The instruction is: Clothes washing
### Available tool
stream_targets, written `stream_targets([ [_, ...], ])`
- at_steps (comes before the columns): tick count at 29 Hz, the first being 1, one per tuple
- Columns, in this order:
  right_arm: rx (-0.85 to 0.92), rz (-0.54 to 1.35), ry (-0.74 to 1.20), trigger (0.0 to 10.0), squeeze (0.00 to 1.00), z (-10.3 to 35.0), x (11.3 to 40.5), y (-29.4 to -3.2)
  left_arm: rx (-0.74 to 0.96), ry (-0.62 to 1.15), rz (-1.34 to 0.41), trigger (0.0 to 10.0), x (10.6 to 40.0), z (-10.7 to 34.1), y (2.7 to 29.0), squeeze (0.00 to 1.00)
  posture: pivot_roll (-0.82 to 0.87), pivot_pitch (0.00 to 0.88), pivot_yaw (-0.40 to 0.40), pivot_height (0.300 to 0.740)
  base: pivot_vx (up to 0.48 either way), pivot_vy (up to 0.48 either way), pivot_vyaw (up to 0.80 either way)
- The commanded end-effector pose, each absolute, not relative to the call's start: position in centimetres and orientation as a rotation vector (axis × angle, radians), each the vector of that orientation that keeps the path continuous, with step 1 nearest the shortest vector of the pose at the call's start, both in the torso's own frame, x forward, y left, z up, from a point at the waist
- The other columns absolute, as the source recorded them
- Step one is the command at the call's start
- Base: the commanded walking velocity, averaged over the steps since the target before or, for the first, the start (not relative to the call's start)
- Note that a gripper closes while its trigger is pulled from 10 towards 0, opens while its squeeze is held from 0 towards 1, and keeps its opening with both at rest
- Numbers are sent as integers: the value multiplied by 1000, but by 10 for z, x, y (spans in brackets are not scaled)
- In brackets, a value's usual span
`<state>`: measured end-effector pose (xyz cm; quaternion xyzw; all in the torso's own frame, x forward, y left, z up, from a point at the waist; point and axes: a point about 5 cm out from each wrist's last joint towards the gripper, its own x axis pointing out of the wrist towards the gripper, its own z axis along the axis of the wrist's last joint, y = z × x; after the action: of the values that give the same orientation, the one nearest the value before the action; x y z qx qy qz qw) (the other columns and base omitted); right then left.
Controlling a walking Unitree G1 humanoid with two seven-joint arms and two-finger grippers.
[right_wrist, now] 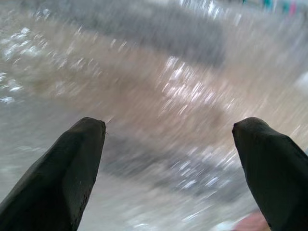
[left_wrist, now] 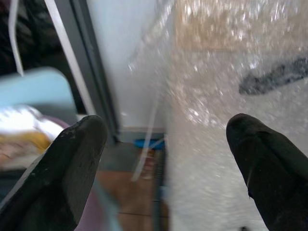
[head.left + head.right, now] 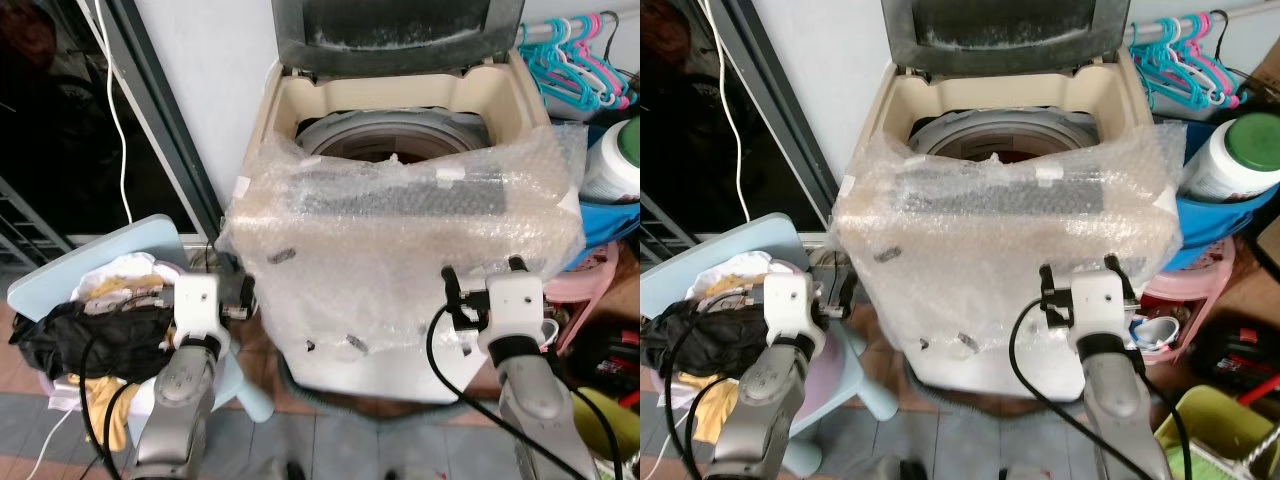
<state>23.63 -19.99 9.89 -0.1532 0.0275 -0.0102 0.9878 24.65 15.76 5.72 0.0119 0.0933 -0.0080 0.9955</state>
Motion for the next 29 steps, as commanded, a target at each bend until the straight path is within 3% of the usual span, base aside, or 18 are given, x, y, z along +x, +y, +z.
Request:
stream_targets([
  [1, -309, 26, 91, 10000, 0, 97, 246, -197, 26, 182, -27, 10000, 248, 58, 158, 0, -38, 0, -74, 740, 0, 0, 0],
  [10, -225, 67, 91, 10000, 0, 86, 262, -175, -68, 234, 41, 10000, 230, 48, 165, 0, -27, 0, 30, 740, 0, 0, -88],
  [15, -188, -50, 90, 10000, 0, 91, 260, -193, -64, 235, 28, 10000, 234, 47, 165, 0, -53, 0, 48, 740, 0, 174, -788],
  [21, -222, -21, 94, 10000, 0, 88, 249, -197, -63, 245, -3, 10000, 237, 47, 160, 0, -73, 0, 60, 740, 0, 434, -657],
  [29, -219, -30, 115, 10000, 0, 83, 239, -201, -53, 253, -12, 10000, 232, 44, 159, 0, -77, 0, 60, 740, 0, 0, 0],
])
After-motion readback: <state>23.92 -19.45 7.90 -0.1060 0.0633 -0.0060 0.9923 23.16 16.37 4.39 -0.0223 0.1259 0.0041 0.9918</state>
